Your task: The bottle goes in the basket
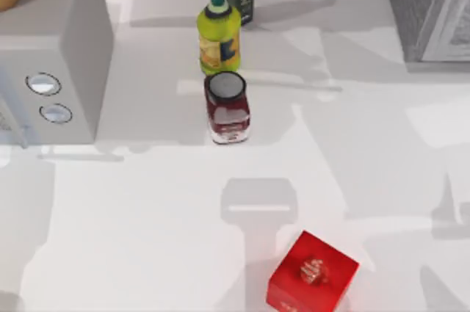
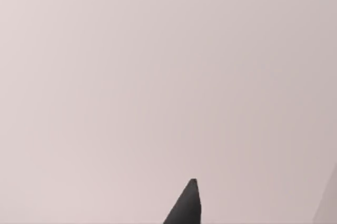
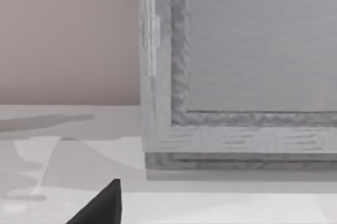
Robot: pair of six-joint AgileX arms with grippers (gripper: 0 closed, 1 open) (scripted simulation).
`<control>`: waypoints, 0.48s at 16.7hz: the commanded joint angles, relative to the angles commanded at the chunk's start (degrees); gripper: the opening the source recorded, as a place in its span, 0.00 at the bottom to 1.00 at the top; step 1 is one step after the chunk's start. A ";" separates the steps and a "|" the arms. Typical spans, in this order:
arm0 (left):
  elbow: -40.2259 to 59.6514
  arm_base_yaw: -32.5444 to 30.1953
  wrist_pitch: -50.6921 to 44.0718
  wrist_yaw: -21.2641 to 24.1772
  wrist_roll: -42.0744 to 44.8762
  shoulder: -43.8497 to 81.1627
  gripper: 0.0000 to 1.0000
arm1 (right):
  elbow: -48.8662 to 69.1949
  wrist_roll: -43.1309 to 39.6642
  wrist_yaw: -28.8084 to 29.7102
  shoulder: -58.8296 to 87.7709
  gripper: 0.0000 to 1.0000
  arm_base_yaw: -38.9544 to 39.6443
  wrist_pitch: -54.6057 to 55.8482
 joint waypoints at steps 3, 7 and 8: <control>0.00 0.00 0.00 0.00 0.00 0.00 0.98 | 0.00 0.00 0.00 0.00 1.00 0.00 0.00; 0.00 0.00 0.00 0.00 0.00 0.00 1.00 | 0.00 0.00 0.00 0.00 1.00 0.00 0.00; 0.00 0.00 0.00 0.00 0.00 0.00 1.00 | 0.00 0.00 0.00 0.00 1.00 0.00 0.00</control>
